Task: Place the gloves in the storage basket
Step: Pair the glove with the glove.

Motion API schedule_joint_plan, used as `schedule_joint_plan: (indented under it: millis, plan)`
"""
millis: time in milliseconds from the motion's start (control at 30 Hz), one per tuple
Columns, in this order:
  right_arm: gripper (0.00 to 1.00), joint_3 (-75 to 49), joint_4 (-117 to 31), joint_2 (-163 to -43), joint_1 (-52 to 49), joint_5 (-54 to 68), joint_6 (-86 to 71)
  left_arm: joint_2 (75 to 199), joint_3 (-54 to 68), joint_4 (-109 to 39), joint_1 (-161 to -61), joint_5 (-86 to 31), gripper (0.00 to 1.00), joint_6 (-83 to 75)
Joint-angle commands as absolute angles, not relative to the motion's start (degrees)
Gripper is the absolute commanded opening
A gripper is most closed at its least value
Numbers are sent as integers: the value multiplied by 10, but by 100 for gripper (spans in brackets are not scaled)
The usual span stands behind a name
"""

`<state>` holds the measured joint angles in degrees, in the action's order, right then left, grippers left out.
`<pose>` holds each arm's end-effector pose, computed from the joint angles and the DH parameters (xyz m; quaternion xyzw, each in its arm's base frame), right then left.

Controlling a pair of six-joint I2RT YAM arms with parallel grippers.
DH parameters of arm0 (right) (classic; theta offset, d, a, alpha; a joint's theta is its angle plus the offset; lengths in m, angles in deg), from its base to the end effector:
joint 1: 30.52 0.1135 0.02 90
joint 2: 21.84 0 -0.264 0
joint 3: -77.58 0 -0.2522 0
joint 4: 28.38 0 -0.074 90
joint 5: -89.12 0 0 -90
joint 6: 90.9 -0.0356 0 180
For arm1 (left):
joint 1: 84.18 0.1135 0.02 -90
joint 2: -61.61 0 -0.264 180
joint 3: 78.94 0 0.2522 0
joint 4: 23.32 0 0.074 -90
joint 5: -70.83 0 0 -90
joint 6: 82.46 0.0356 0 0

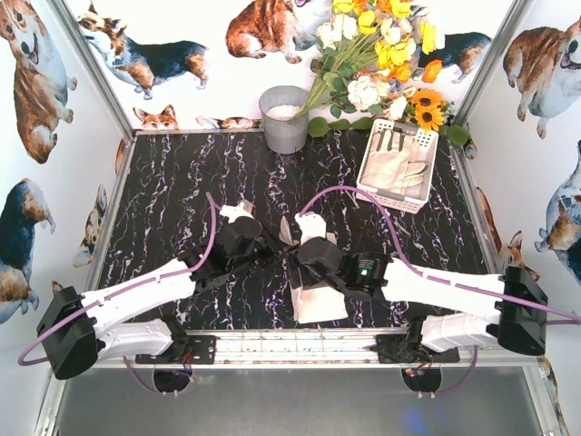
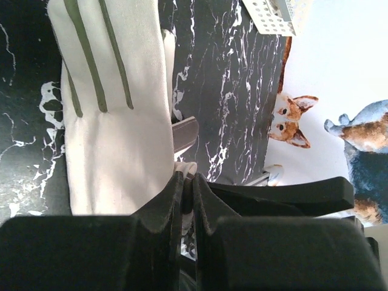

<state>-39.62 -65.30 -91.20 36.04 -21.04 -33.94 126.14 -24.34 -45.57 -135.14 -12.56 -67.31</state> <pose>0.1129 0.2295 0.2578 -0.1947 0.8860 0.1932 0.3738 0.1590 -0.1896 0.2501 -0.2081 0.8492 -0.4067 0.2648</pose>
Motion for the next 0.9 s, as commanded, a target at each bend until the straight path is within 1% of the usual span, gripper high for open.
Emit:
schedule_joint_plan:
  millis: [0,67,100,133,300,333,367,467,567,600,700,767,867]
  plan:
    - [59,-348,-631,-937,368,-279,-322,1270,-225,-423,-1366,-113,0,-691]
    - [57,-343,-628,-950,368,-285,-322,1270,-225,-422,-1368,-108,0,-692]
    - [54,-341,-628,-955,369,-289,-324,1267,-225,-426,-1369,-103,0,-692]
    - [48,-340,-633,-958,369,-292,-332,1264,-225,-429,-1369,-97,0,-693]
    - [9,-349,-646,-952,369,-296,-363,1243,-226,-439,-1369,-80,0,-682]
    - [2,-354,-645,-949,368,-298,-367,1239,-226,-441,-1370,-79,5,-675]
    - [0,-358,-647,-944,369,-302,-376,1234,-225,-447,-1369,-78,13,-669]
    - [0,-366,-656,-915,369,-297,-389,1217,-215,-477,-1369,-56,35,-645]
    - [0,-381,-645,-868,367,-287,-403,1194,-205,-508,-1368,-28,51,-626]
    - [0,-389,-637,-847,367,-280,-404,1188,-208,-513,-1365,-23,54,-621]
    - [0,-413,-632,-797,365,-270,-408,1176,-214,-525,-1355,-25,60,-609]
    - [0,-426,-645,-781,351,-268,-413,1173,-234,-537,-1351,-28,60,-603]
    - [0,-469,-663,-768,302,-236,-441,1175,-251,-532,-1346,-48,60,-593]
